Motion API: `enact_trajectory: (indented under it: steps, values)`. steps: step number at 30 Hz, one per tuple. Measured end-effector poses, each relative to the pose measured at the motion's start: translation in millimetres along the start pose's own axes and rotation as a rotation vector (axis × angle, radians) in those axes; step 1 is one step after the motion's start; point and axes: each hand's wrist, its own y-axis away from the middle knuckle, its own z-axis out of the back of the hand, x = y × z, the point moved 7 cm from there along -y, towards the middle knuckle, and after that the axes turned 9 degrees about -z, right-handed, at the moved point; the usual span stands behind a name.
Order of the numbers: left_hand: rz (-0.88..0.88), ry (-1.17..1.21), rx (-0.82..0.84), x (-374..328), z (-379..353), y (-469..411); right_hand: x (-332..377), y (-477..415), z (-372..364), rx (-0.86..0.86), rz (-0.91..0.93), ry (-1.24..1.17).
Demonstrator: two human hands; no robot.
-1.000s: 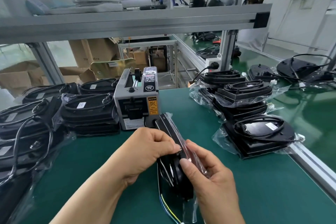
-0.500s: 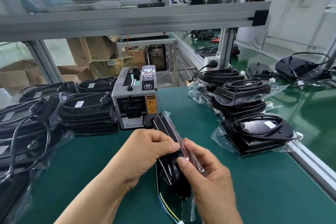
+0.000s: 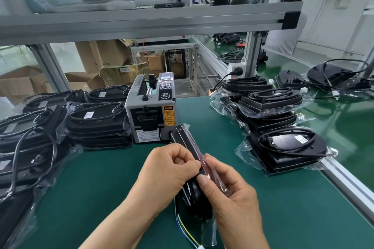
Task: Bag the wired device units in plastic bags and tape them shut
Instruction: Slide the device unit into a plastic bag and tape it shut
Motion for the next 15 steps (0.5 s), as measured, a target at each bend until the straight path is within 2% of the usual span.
enact_trajectory:
  steps: [5, 9, 15]
  values:
    - [0.066, 0.004, -0.079, 6, 1, -1, -1, 0, 0, -0.005, -0.004, 0.031]
    - [0.051, 0.015, -0.123, 10, 1, -5, 0, 1, -2, 0.011, -0.006, 0.06]
    - [-0.018, 0.042, 0.025, 9, -2, 9, -1, -1, 0, 0.028, -0.006, 0.035]
